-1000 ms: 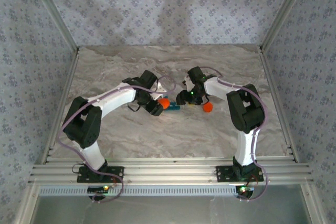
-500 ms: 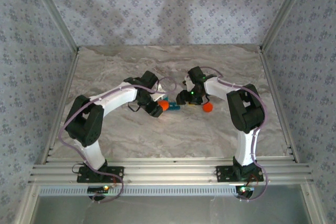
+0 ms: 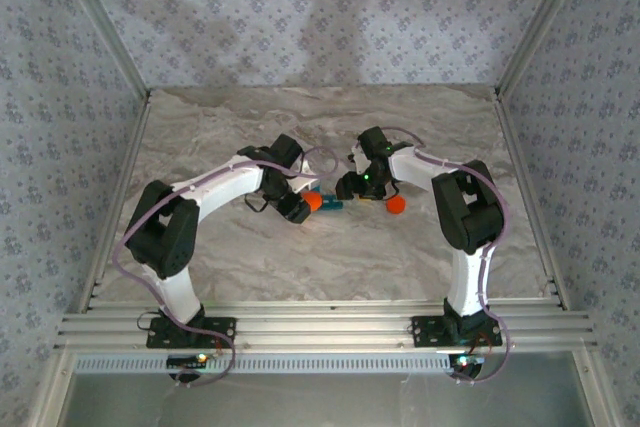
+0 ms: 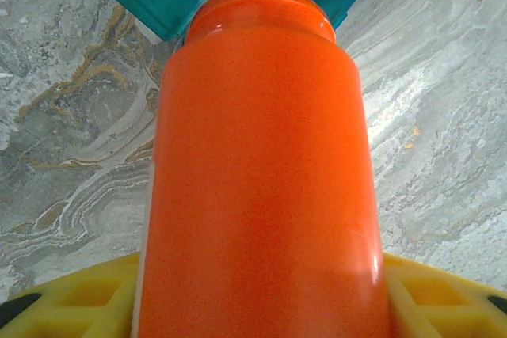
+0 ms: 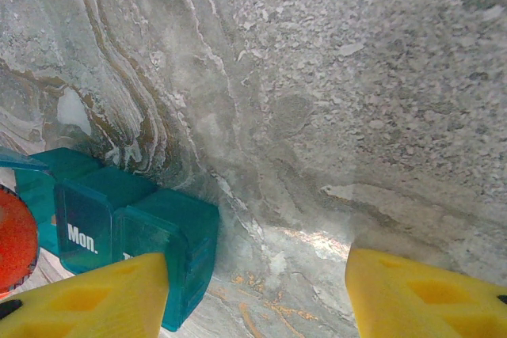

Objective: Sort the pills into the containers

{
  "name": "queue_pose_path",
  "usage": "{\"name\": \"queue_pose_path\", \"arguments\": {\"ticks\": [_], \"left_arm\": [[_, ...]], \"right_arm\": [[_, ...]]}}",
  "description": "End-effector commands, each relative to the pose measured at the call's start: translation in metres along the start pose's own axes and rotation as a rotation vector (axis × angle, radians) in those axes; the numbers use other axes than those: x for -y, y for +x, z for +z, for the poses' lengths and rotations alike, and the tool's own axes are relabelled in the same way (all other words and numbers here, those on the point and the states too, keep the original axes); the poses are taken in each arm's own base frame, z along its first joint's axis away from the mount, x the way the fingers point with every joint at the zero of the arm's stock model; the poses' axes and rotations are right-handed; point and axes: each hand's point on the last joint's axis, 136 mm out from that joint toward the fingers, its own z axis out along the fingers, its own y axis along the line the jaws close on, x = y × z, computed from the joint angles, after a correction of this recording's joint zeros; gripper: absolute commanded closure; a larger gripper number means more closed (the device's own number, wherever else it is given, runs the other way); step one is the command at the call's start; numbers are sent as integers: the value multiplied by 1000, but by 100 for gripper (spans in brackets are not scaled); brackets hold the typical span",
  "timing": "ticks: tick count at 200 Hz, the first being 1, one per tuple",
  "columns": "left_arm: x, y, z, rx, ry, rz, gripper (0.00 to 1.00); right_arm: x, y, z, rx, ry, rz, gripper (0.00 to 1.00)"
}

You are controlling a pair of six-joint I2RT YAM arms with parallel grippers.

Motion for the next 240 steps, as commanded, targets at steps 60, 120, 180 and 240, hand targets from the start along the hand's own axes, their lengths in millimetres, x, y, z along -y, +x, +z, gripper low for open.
{"name": "queue_pose_path", "arguments": {"ticks": [60,120,180,240], "left_arm": [[4,1,1,34,6,6,100],[3,-2,2,107,-3,-9,100],[5,-7,-7,229,10,-20,100],[9,-7,-11,301,31,-30,100]], "right_arm": [[11,14,12,-55,13,17,36],[10,14,12,-57,15,17,36],[10,15,11,-61,17,18,36],[6,15,10,-64,16,14,36]]}}
